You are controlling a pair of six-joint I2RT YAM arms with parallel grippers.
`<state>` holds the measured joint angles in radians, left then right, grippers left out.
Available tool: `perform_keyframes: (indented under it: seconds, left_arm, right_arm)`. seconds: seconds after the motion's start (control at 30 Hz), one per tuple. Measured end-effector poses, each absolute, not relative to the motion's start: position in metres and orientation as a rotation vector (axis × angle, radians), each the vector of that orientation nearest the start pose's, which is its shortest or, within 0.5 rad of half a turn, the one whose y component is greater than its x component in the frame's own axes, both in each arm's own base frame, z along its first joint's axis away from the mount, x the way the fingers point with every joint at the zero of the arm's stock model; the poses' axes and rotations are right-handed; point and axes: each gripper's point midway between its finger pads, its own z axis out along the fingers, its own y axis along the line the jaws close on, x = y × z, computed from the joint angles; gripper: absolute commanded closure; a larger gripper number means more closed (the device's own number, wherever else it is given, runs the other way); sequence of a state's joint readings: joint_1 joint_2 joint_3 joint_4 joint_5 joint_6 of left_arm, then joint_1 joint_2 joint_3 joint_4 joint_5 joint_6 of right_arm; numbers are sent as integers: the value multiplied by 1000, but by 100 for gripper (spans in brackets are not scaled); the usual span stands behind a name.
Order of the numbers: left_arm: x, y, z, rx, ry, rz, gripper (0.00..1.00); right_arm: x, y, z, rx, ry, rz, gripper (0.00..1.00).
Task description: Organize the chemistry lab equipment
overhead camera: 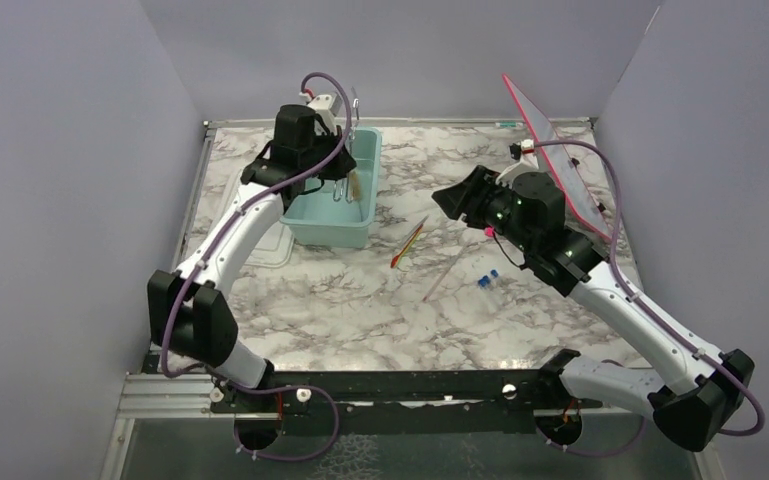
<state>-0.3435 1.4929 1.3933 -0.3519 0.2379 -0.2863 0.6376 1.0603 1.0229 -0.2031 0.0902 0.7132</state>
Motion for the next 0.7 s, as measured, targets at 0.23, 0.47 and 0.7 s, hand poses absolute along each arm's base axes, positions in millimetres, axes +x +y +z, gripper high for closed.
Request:
perform_keyframes:
  seconds: [0.23,0.47,0.7]
  left_arm:
    - [431,-194,177,227,2306,-545,100]
    - [429,-190,96,204,2525,-495,100]
    - [440,-190,82,190,2546,-468,82]
  right_arm:
    - [301,227,291,130,1920,783,40]
    - [306,224,282,119,1936,726,40]
    - [309,222,275,119,1947,697,40]
